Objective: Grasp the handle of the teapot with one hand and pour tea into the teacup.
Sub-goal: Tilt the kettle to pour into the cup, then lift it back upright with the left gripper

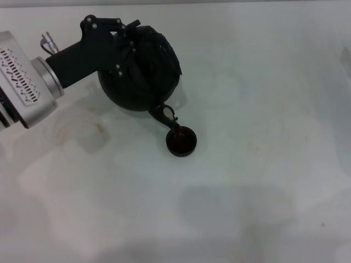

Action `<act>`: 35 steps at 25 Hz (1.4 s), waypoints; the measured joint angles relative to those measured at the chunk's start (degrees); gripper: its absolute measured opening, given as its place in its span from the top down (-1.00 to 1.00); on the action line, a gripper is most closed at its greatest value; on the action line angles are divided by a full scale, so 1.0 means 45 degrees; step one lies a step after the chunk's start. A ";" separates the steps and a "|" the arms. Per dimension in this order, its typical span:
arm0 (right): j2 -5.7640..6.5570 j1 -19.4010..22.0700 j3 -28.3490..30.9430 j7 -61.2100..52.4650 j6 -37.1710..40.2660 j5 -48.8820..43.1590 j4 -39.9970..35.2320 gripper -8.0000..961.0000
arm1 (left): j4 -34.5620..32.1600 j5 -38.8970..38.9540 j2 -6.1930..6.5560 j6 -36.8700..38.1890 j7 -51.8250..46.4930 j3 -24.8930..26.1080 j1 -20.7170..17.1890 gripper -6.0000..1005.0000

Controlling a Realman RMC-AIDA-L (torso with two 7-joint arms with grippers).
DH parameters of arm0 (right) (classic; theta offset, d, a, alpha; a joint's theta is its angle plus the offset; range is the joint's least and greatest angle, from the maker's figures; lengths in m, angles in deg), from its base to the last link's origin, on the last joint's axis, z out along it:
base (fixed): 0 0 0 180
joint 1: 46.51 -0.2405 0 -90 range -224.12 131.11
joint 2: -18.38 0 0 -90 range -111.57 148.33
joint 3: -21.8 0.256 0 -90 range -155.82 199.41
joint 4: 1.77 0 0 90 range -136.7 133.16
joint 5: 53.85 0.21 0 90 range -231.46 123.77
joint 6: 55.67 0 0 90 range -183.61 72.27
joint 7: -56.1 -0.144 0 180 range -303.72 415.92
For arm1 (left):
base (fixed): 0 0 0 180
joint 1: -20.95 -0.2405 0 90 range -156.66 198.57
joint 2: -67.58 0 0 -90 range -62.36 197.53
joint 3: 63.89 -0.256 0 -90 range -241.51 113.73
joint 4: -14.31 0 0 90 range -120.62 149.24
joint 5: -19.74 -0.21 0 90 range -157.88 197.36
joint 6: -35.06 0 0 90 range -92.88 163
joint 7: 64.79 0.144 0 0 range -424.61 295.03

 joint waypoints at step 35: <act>0.0040 -0.0019 0.0020 0.0000 -0.0002 0.0000 -0.0024 -0.72 | 0.1607 0.3017 -0.0076 0.0392 -0.0117 0.0098 -0.0662 0.78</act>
